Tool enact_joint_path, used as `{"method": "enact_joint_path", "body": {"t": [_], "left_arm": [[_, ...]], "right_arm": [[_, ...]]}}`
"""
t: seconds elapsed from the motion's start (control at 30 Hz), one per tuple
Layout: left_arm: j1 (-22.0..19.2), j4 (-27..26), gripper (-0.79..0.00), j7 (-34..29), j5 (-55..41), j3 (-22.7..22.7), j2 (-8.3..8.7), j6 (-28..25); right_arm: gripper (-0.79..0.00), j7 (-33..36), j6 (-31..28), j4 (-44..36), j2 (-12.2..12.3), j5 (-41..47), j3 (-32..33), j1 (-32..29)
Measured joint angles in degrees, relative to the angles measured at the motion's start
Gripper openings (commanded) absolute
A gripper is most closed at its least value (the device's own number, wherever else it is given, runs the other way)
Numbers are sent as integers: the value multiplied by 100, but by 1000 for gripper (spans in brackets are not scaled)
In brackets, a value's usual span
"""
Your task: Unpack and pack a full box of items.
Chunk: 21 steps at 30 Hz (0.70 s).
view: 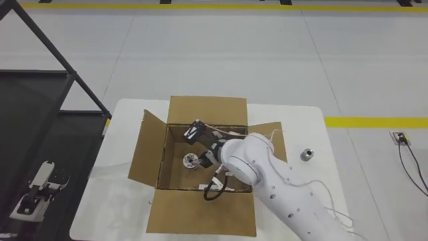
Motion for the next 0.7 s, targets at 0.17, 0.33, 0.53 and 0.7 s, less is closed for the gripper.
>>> {"method": "enact_joint_path", "body": {"t": [0.17, 0.33, 0.53, 0.7], "left_arm": [[0, 0, 0, 0, 0, 0, 0, -1], [0, 0, 0, 0, 0, 0, 0, -1], [0, 0, 0, 0, 0, 0, 0, -1], [0, 0, 0, 0, 0, 0, 0, -1]], "right_arm": [[0, -476, 50, 1052, -313, 639, -431, 330], [0, -955, -18, 2030, -653, 1052, -845, 604], [0, -1613, 130, 3071, -1021, 1173, -1153, 855], [-99, -2016, 121, 3781, -1276, 1279, -1269, 1019]]}}
